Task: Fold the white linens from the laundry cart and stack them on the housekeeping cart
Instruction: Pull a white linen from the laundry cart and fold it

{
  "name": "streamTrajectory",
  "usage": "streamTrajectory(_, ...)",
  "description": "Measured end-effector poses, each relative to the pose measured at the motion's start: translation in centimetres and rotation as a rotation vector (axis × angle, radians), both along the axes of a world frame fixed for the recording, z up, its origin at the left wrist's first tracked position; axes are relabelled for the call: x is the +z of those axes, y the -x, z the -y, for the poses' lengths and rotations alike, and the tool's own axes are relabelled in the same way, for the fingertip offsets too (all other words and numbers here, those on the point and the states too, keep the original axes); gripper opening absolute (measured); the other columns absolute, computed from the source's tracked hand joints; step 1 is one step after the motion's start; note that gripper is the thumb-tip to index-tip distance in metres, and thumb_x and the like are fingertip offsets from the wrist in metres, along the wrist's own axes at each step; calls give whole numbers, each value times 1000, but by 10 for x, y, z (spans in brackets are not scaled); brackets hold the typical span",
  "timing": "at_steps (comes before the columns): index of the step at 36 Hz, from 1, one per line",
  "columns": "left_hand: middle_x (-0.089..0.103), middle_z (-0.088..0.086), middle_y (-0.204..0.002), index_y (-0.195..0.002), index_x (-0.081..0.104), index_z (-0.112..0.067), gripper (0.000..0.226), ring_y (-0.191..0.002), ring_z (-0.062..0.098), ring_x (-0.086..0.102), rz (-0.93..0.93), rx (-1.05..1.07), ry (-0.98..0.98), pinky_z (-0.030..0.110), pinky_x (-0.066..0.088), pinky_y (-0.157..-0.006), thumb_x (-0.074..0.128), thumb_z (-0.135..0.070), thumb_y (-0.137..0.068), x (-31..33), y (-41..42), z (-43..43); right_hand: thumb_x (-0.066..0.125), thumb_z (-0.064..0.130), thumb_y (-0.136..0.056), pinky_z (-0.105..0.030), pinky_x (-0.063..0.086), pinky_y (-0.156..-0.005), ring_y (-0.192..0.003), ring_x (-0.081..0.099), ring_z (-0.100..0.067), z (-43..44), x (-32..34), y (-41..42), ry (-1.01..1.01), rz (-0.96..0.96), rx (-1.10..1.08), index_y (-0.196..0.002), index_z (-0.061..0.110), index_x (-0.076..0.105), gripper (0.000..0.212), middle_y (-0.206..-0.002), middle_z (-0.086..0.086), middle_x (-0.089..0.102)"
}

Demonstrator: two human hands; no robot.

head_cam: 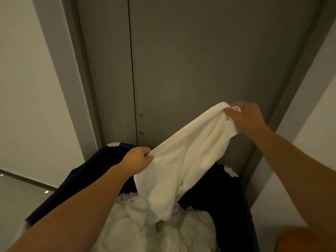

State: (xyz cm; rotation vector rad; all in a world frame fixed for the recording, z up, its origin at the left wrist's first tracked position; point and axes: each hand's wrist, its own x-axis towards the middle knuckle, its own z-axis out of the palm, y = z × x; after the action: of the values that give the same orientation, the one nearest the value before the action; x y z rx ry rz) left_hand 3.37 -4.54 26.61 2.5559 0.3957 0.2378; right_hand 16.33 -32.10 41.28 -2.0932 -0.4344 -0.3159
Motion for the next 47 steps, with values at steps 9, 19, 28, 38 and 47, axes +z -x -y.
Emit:
streamTrajectory(9, 57, 2, -90, -99, 48, -17, 15, -85, 22, 55, -74, -138, -81, 41, 43, -89, 45, -31, -100, -7, -5, 17, 61, 25, -92, -31, 50, -80, -88, 60, -21, 59, 47, 6, -205, 143, -263, -115, 9, 66, 28, -97, -4, 61)
streamTrajectory(19, 55, 0, -84, -94, 54, -17, 17, -77, 20, 54, 278, 34, 44, 28, 35, -60, 49, -32, -99, 62, -34, 43, 63, 26, -91, -44, 53, -84, -90, 62, -37, 98, 42, -5, 256, -15, -248, -103, -5, 67, 33, -98, -21, 63)
streamTrajectory(28, 60, 0, -76, -86, 66, -9, 23, -67, 13, 53, 260, -135, 72, 24, 38, -55, 59, -30, -92, 110, -45, 88, 58, 21, -94, -27, 41, -85, -102, 59, -25, 73, -33, -6, 508, -186, 26, -109, 11, 71, 22, -121, -11, 64)
streamTrajectory(38, 71, 3, -83, -85, 75, -14, 16, -79, 15, 66, 206, -309, 76, 31, 51, -69, 69, -29, -87, 101, -47, 119, 79, 30, -76, -15, 42, -69, -80, 59, 8, 29, -68, 15, 459, -120, 490, -105, 36, 67, 32, -96, 14, 67)
streamTrajectory(47, 66, -6, -77, -76, 67, -27, 10, -69, 7, 59, 257, -280, 175, 22, 46, -61, 75, -28, -82, 92, -45, 120, 67, 26, -88, -16, 36, -52, -52, 47, -2, 19, -76, 11, 283, -73, 400, -65, 22, 66, 23, -58, 8, 56)
